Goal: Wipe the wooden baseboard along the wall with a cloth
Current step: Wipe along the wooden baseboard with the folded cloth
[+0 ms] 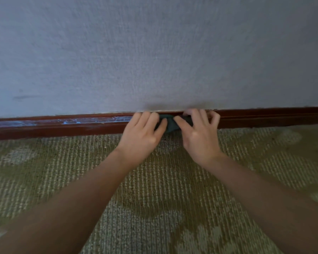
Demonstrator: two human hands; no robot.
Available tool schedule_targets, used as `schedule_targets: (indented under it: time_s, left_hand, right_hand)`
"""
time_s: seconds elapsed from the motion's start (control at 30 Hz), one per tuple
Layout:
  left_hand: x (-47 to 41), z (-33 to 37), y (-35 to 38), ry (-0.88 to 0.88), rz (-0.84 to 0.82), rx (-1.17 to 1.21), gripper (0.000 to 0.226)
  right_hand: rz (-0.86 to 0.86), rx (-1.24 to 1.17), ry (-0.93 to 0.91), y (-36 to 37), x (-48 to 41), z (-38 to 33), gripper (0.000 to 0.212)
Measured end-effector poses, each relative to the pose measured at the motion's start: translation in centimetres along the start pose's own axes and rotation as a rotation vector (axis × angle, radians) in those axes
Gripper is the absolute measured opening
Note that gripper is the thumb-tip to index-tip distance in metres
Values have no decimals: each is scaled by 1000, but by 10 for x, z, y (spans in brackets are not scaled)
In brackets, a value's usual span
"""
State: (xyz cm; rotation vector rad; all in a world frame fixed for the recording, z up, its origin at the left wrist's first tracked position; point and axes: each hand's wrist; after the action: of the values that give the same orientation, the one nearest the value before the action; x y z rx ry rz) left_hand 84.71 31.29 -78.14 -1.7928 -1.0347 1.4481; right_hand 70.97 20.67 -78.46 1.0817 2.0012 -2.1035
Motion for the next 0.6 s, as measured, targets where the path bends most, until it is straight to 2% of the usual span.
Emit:
schedule_targets:
  time_s: [0.13, 0.3, 0.43, 0.6]
  left_hand:
    - [3, -1, -4, -26, -47, 14, 35]
    - [27, -25, -11, -127, 1, 62, 31]
    - [31, -26, -7, -149, -27, 71, 28]
    - [29, -19, -10, -209, -67, 135, 32]
  right_hand:
    - [-2, -44, 83, 4, 0, -14, 42]
    - [7, -97, -1, 8, -16, -35, 40]
    - [-31, -69, -66, 12, -18, -37, 45]
    - [-71, -79, -40, 10, -18, -39, 49]
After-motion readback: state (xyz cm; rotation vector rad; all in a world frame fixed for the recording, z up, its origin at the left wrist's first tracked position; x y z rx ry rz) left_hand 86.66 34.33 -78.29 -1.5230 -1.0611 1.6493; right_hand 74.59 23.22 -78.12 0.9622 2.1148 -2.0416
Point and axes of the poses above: each hand's wrist, its own x-axis away from the middle knuckle, its own y-axis out of the palm, z = x × y, and after that the axes turned 2 degrees about z, right-handed
